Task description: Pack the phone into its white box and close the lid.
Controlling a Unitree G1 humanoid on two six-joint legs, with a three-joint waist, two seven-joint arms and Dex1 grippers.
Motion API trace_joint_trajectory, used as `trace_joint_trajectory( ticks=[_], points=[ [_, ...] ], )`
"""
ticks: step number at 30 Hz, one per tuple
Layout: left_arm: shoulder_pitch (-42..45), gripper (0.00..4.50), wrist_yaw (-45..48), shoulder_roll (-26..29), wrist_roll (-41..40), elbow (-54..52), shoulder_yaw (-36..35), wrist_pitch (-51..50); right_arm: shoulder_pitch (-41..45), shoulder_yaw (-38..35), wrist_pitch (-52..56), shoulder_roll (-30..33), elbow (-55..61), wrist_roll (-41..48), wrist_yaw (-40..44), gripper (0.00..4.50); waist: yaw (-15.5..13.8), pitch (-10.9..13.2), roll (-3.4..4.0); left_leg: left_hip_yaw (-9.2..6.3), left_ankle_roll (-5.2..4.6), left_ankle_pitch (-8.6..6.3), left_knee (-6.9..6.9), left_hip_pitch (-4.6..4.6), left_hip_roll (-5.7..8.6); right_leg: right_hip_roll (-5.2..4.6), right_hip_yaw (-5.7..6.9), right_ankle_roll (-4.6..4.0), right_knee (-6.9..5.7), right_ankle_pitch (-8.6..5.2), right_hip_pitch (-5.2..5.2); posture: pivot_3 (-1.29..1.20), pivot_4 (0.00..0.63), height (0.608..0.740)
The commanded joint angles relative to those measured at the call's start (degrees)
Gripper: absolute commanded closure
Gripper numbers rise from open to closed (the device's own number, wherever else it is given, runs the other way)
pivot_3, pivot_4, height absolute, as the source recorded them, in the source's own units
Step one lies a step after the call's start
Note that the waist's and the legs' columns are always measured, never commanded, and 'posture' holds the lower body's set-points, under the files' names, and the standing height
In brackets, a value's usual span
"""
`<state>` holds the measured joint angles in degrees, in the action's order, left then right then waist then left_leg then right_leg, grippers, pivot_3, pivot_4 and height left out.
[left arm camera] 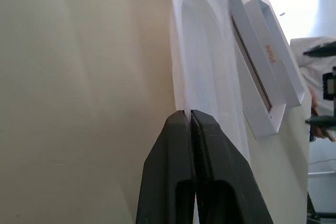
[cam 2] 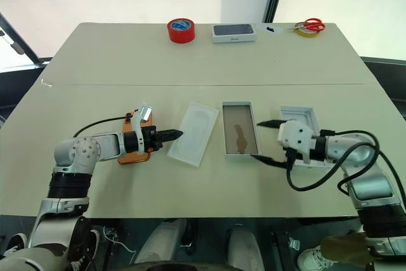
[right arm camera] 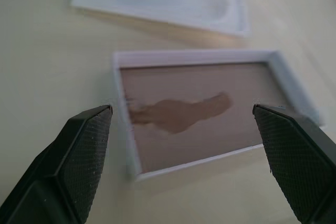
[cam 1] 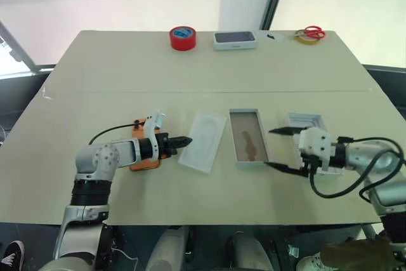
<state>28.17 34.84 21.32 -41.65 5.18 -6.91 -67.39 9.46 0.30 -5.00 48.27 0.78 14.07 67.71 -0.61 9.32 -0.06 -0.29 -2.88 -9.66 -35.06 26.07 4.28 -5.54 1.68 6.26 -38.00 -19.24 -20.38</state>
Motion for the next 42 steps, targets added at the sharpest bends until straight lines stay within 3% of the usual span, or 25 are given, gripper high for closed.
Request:
trace_joint_trajectory(
  ticks=[1, 7, 8, 13, 18, 26, 32, 35, 40, 42],
  points=[
    [0.1, 4.47, -1.9, -0.3, -1.2, 1.7, -3.2, -2.7, 2.8, 3.3, -1.4, -1.3, 0.9, -1.6, 1.3, 0.00, 0.1, 0.0, 0.00, 0.00, 0.00, 0.00, 0.02, -0.02, -0.01, 0.01, 0.00, 0.00, 0.00, 0.00, 0.00, 0.00, 0.150, 0.738],
    [3.6, 4.47, -7.9, -3.7, -7.9, 1.7, -14.2, -7.9, 6.5, 8.5, -1.3, -2.7, -3.4, -4.3, 3.8, 0.00, -0.2, 0.1, -0.15, -0.01, 0.00, 0.00, 0.00, 0.00, -0.01, 0.01, 0.01, 0.01, -0.01, 0.00, -0.01, 0.00, 0.150, 0.738],
    [3.6, 4.49, -8.6, -3.8, -8.1, 0.9, -15.0, -7.9, 7.1, 9.3, -1.1, -2.8, -4.6, -4.8, 4.5, 0.25, -0.2, 0.1, -0.18, -0.01, 0.00, 0.00, -0.02, 0.00, -0.01, 0.01, 0.01, 0.01, -0.01, 0.00, -0.01, 0.00, 0.150, 0.738],
    [2.5, 4.50, -12.9, -5.3, -9.4, -4.8, -17.2, -8.3, 11.3, 10.7, -1.0, -4.3, -10.8, -5.5, 5.7, 2.02, -0.1, 0.1, -0.23, -0.01, 0.05, 0.03, -0.03, 0.00, 0.01, 0.02, 0.01, 0.02, -0.01, 0.01, 0.03, 0.00, 0.150, 0.738],
    [3.2, 4.50, -17.6, -8.2, -13.1, -6.8, -20.8, -10.8, 13.3, 10.8, 1.1, -6.5, -10.2, -3.8, 6.1, 4.47, -0.1, 0.1, -0.24, -0.01, 0.32, 0.19, 0.01, -0.01, 0.00, 0.03, 0.02, 0.02, -0.02, 0.01, 0.01, 0.00, 0.150, 0.738],
    [5.8, 4.50, -23.9, -11.4, -15.9, -6.6, -24.1, -8.8, 19.3, 15.0, 4.8, -17.7, -10.2, -7.1, -0.5, 4.47, -0.1, 0.1, -0.28, -0.01, 0.46, 0.27, 0.03, 0.00, 0.00, 0.07, 0.02, 0.02, -0.08, 0.01, -0.05, 0.00, 0.150, 0.738],
    [5.4, 4.50, -25.7, -12.5, -16.6, -6.9, -23.3, -8.3, 20.4, 15.5, 7.4, -21.5, -10.1, -7.3, -3.2, 4.47, -0.2, 0.1, -0.29, -0.01, 0.50, 0.29, 0.02, 0.00, 0.03, 0.06, 0.04, 0.02, -0.08, 0.01, -0.03, 0.00, 0.150, 0.738],
    [4.5, 4.50, -25.6, -12.9, -16.0, -7.8, -21.7, -7.2, 20.0, 14.1, 10.7, -22.1, -8.6, -4.7, -3.3, 3.55, -0.1, 0.1, -0.29, -0.01, 0.50, 0.29, 0.02, 0.00, 0.05, 0.05, 0.03, 0.02, -0.09, 0.01, -0.03, 0.00, 0.150, 0.738],
    [4.0, 4.50, -26.9, -14.3, -16.9, -8.4, -21.2, -6.2, 18.8, 12.4, 11.7, -20.5, -5.4, -4.4, -4.8, 0.96, -0.1, 0.1, -0.29, -0.01, 0.51, 0.29, 0.06, 0.00, 0.04, 0.06, 0.03, 0.02, -0.08, 0.01, -0.04, 0.00, 0.150, 0.738],
    [3.9, 4.50, -27.7, -15.2, -17.3, -8.4, -21.1, -6.0, 18.2, 10.3, 11.3, -16.9, -5.3, -4.0, -3.6, 0.03, -0.2, 0.1, -0.29, -0.01, 0.51, 0.29, 0.06, 0.00, 0.04, 0.05, 0.03, 0.02, -0.08, 0.01, -0.04, 0.00, 0.150, 0.738]
  ],
)
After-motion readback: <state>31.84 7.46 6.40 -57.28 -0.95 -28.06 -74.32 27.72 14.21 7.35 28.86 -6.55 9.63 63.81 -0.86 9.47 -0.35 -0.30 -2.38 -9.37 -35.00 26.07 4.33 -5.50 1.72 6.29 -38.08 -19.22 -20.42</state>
